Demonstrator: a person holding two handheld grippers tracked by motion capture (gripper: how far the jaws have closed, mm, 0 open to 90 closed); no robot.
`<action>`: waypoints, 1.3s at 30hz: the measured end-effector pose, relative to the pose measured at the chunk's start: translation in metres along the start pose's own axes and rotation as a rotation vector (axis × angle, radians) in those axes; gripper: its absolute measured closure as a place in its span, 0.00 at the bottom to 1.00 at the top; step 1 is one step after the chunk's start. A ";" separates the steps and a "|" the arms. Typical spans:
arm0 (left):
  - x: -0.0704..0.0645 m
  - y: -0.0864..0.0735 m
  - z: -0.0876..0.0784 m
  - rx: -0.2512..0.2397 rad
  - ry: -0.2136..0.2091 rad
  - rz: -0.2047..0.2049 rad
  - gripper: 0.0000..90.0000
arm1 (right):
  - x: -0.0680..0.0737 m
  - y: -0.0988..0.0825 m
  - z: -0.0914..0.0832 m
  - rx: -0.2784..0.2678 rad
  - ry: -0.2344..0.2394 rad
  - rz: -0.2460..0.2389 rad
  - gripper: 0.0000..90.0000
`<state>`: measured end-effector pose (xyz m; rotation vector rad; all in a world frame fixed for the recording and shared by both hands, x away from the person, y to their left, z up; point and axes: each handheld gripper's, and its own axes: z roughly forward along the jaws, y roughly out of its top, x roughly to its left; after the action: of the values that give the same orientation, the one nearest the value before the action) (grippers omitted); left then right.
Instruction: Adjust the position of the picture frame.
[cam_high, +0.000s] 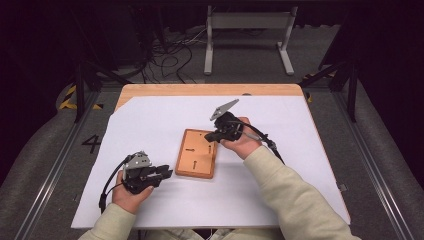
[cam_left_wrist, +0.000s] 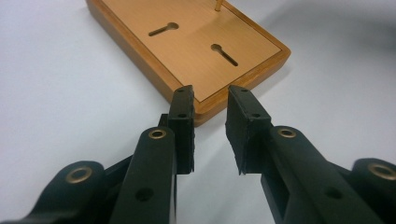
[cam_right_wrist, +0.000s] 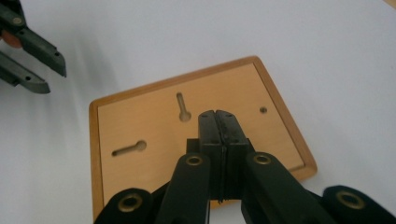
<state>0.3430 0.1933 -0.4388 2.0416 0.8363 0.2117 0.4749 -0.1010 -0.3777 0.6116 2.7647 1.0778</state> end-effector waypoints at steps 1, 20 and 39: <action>0.000 -0.001 -0.001 -0.005 0.005 -0.003 0.81 | -0.001 0.004 0.003 -0.005 0.003 -0.007 1.00; 0.002 -0.017 -0.020 -0.014 0.049 -0.050 0.80 | -0.012 0.058 0.083 0.090 0.011 -0.035 1.00; 0.005 -0.013 -0.014 -0.004 0.026 -0.045 0.82 | -0.008 0.067 0.131 0.262 -0.112 -0.114 1.00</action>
<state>0.3341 0.2104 -0.4412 2.0184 0.8963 0.2155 0.5361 0.0223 -0.4302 0.5164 2.8232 0.6440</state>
